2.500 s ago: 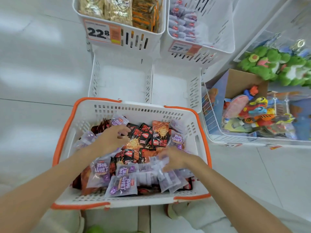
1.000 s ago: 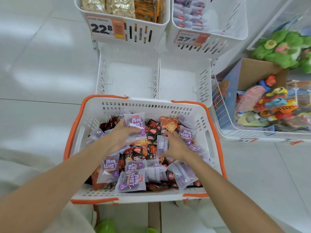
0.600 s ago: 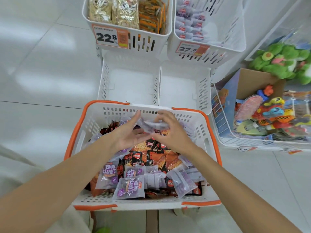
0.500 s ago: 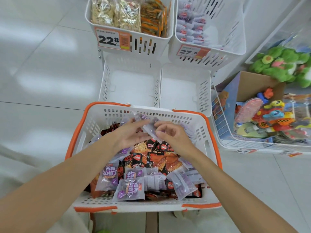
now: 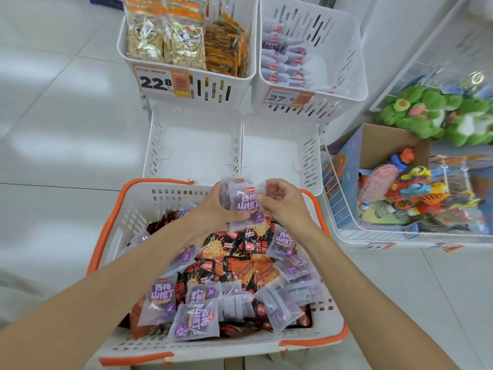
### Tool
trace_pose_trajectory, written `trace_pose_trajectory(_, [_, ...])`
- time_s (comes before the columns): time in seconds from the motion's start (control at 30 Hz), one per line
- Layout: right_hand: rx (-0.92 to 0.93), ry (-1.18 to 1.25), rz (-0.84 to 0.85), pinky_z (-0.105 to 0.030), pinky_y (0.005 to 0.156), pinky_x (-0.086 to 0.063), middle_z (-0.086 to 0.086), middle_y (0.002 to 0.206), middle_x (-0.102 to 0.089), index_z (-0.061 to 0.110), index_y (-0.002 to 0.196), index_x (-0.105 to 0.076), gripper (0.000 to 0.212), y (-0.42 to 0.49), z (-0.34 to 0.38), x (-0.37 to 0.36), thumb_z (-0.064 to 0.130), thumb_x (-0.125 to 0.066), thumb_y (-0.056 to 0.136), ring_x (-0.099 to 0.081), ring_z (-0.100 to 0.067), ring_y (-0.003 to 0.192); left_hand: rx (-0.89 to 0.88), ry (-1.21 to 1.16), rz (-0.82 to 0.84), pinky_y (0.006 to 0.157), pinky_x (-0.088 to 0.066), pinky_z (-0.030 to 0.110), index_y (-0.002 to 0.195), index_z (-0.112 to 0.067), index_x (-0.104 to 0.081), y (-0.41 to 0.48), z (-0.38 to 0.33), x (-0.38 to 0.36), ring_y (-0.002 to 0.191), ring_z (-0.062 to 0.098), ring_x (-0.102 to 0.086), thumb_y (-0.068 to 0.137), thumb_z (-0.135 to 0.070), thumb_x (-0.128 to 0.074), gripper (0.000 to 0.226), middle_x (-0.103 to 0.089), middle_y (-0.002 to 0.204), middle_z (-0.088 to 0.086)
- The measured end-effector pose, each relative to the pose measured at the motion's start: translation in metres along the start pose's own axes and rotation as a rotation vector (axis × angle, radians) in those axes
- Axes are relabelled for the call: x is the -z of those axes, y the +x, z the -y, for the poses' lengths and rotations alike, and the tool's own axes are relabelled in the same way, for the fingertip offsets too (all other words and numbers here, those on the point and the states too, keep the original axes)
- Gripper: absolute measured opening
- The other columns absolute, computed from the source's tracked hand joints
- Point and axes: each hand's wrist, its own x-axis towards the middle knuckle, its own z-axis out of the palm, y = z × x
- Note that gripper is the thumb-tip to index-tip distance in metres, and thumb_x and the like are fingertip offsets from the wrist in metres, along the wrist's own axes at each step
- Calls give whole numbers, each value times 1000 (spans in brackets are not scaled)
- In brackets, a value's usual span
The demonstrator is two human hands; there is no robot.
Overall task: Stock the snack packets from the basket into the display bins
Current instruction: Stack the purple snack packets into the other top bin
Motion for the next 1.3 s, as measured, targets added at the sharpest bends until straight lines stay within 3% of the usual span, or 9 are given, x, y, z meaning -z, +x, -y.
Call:
trace_pose_trajectory(0.13, [55,52,90,-22,62,-56,-1,113,-56,17,117,-53,39,12,40,29,1,-71,86,-63,-15,88,-118,188,46,81,-60,44,127,-18,-45,12,-34,-5,104,23,-70,78,4,-77,63,-64,121,5])
trace_pose_trajectory(0.27, [95,-244,362,-22,84,-56,2,135,-50,32,149,-31,86,37,103,75,8,-78,81,-57,-8,116,-263,453,141,79,-56,27,125,-19,-38,41,-93,-20,107,21,-64,75,9,-77,70,-61,121,7])
trace_pose_trajectory(0.4, [171,-525,462,-20,83,-51,-4,113,-70,17,122,-62,53,70,167,113,8,-82,74,-66,-9,98,-374,749,257,96,-46,25,153,-19,17,81,-165,-49,120,17,-56,76,-1,-80,125,-54,135,6])
trace_pose_trajectory(0.53, [290,-663,316,-27,69,-53,-7,95,-63,10,100,-61,28,114,211,158,14,-79,79,-58,-11,83,-548,783,241,86,-43,8,146,-32,15,127,-226,-74,110,-6,-54,78,-2,-78,119,-42,143,1])
trace_pose_trajectory(0.6, [325,-694,113,-42,73,-58,-9,97,-58,13,110,-58,37,148,218,183,20,-78,80,-60,-19,81,-590,918,148,104,-36,18,152,-29,7,152,-248,-74,132,7,-44,79,-21,-81,115,-29,156,5])
trace_pose_trajectory(0.7, [346,-848,-80,-37,76,-57,-2,113,-52,20,131,-52,55,205,213,209,22,-77,82,-59,-21,93,-590,1408,20,119,-21,40,157,-21,2,191,-258,-58,147,23,-22,78,-60,-71,114,-20,162,4])
trace_pose_trajectory(0.83, [293,-1109,39,-29,96,-40,-11,131,-52,17,136,-52,56,270,175,212,23,-75,85,-53,-27,118,-474,1699,19,122,1,50,156,-22,10,223,-249,-43,151,16,10,71,-89,-43,121,9,165,-6])
trace_pose_trajectory(1.03, [-246,-813,446,-34,112,-36,7,158,-28,30,154,-24,82,294,151,196,59,-62,87,-36,-16,141,-439,1819,4,121,3,53,154,-20,15,225,-242,-40,150,12,14,67,-94,-20,119,15,163,-8])
trace_pose_trajectory(1.3, [-5,-808,279,-30,117,-24,-8,157,-24,27,153,-28,62,293,115,182,48,-49,99,-29,-21,144,-429,1809,-10,122,4,51,156,-19,12,228,-239,-40,150,13,14,67,-95,-19,121,11,164,-6])
